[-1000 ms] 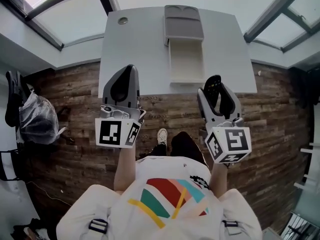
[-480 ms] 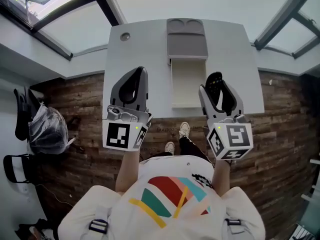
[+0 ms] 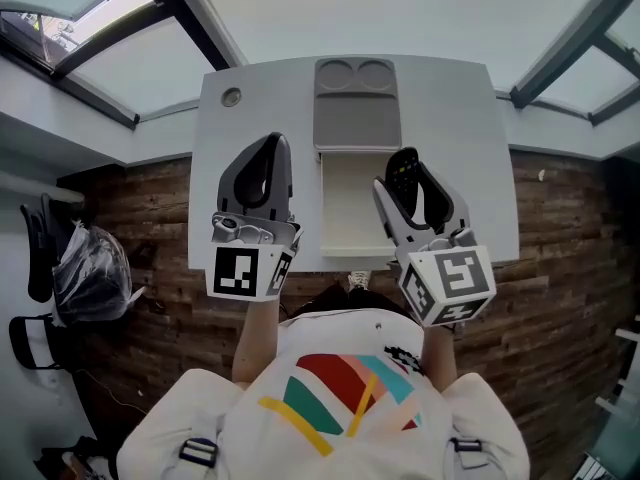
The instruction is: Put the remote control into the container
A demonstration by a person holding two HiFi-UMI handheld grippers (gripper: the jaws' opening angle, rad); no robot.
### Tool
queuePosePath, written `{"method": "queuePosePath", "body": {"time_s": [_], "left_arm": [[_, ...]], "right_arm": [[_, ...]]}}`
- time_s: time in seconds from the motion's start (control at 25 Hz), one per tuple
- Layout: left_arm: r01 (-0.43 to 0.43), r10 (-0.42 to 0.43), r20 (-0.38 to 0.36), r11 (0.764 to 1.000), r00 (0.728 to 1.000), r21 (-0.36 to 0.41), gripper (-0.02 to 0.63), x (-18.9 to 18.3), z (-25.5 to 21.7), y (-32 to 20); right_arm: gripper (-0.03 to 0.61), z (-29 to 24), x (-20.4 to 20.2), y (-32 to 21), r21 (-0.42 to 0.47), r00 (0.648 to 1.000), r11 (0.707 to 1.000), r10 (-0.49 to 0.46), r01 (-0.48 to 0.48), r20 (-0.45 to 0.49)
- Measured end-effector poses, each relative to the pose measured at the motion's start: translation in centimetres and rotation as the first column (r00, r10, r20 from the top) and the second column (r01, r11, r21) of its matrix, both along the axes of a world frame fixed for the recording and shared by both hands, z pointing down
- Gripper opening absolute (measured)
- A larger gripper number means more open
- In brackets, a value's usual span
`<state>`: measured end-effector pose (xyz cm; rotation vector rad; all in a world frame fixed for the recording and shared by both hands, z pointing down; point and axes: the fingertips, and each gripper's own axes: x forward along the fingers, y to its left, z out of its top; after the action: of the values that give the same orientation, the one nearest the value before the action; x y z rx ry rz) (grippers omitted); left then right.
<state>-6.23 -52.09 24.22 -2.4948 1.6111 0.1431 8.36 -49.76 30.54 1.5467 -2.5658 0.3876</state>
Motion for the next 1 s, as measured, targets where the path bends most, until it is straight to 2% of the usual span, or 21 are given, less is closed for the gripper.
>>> {"method": "queuePosePath", "body": {"time_s": [0.16, 0.28, 0.44, 0.6, 1.0], "left_arm": [[0.011, -0.011, 0.019, 1.000, 1.000, -0.008, 0.008, 0.1, 0.5, -1.2], [0.012, -0.011, 0.022, 0.999, 1.000, -0.042, 0.008, -0.4, 1.8, -2.3], [-0.001, 0.003, 0.027, 0.997, 1.000, -0.083, 0.008, -0.9, 4.0, -4.4], [-0.023, 0.023, -0.007, 0.997, 1.000, -0.072, 0.008, -1.2, 4.9, -5.9], [-0.071, 0.073, 0.021, 0.994, 0.997, -0.080, 0.008, -0.1, 7.7, -6.7]], "right_arm": [[0.256, 0.7, -0.3, -1.1, -0.039, 0.999, 0.999, -0.021, 0.023, 0.046], [0.256, 1.9, -1.0, -2.2, -0.089, 0.998, 0.996, -0.023, 0.029, 0.061], [0.256, 3.6, -1.1, -3.3, -0.146, 0.999, 0.989, -0.003, 0.007, 0.032], [0.256, 4.8, -1.1, -4.0, -0.189, 1.000, 0.982, 0.027, -0.025, 0.008], [0.256, 8.6, -3.4, -5.2, -0.283, 0.999, 0.959, 0.016, -0.025, -0.033]]}}
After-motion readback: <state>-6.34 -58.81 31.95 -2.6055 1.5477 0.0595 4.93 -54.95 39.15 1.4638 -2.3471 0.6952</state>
